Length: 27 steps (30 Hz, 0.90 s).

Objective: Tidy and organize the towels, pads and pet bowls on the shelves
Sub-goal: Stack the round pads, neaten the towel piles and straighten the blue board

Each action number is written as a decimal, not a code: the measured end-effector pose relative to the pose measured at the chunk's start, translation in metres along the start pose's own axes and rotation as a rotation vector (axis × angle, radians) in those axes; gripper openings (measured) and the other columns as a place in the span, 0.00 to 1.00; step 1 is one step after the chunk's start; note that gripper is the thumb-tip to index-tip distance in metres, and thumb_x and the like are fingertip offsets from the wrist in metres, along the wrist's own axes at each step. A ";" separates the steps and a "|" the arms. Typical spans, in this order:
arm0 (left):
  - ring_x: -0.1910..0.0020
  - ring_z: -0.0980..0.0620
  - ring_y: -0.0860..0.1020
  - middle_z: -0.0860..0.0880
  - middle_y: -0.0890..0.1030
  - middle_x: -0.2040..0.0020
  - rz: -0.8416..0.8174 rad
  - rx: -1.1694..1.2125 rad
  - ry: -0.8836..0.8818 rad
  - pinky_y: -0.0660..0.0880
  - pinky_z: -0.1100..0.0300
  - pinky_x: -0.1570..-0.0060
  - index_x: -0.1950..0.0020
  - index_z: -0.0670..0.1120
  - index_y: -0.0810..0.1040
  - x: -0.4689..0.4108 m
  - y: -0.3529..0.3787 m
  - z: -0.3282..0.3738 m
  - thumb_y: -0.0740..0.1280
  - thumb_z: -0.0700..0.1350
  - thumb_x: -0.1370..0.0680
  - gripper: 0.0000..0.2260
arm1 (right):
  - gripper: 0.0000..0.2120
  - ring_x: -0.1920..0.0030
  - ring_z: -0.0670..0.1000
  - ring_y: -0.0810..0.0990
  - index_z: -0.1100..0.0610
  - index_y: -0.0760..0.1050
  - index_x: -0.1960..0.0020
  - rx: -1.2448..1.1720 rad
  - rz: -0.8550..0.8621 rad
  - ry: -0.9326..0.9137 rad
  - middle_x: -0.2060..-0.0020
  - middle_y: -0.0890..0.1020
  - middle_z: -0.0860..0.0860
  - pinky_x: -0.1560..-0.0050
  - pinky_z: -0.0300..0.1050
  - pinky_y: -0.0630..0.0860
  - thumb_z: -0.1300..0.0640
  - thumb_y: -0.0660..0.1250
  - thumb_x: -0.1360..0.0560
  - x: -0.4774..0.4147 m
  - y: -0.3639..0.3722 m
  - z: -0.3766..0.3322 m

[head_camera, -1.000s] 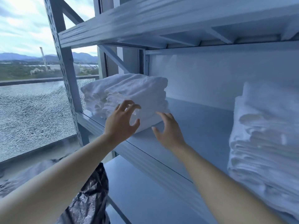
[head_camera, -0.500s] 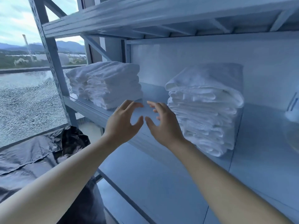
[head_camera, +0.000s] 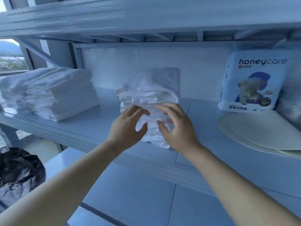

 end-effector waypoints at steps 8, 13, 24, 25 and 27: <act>0.49 0.56 0.72 0.57 0.76 0.47 -0.082 -0.047 0.055 0.73 0.60 0.68 0.45 0.56 0.77 0.010 0.039 0.001 0.72 0.49 0.30 0.14 | 0.19 0.45 0.45 0.72 0.56 0.74 0.39 0.170 -0.089 0.113 0.43 0.72 0.51 0.50 0.52 0.77 0.61 0.70 0.29 0.026 -0.017 0.071; 0.47 0.57 0.71 0.57 0.76 0.46 -0.102 -0.128 0.096 0.74 0.60 0.70 0.44 0.57 0.77 0.006 0.051 0.013 0.74 0.47 0.31 0.17 | 0.22 0.46 0.46 0.72 0.54 0.72 0.37 0.229 -0.200 0.142 0.37 0.67 0.51 0.49 0.50 0.76 0.61 0.70 0.30 0.019 -0.019 0.106; 0.43 0.56 0.71 0.55 0.77 0.42 0.002 -0.343 -0.010 0.76 0.60 0.72 0.38 0.61 0.72 0.011 0.070 0.029 0.75 0.47 0.31 0.24 | 0.37 0.30 0.50 0.63 0.45 0.58 0.27 0.083 -0.472 0.057 0.25 0.54 0.49 0.39 0.37 0.63 0.59 0.72 0.30 -0.005 0.012 0.169; 0.41 0.56 0.71 0.54 0.77 0.41 0.009 -0.361 -0.013 0.77 0.58 0.71 0.37 0.60 0.71 0.014 0.072 0.031 0.75 0.46 0.31 0.25 | 0.37 0.29 0.51 0.64 0.45 0.58 0.27 0.053 -0.480 0.037 0.25 0.54 0.50 0.38 0.40 0.65 0.60 0.72 0.30 -0.008 0.017 0.171; 0.41 0.55 0.73 0.52 0.78 0.41 -0.001 -0.369 -0.059 0.79 0.56 0.68 0.38 0.59 0.72 0.016 0.075 0.031 0.76 0.45 0.32 0.26 | 0.36 0.29 0.53 0.65 0.47 0.61 0.28 0.002 -0.465 0.004 0.25 0.56 0.52 0.37 0.45 0.69 0.62 0.71 0.31 -0.012 0.026 0.173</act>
Point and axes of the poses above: each hand's wrist, its own x-axis away from the middle knuckle, its own y-axis out of the palm, z = x × y, the point moved 9 cm from there along -x, towards the middle knuckle
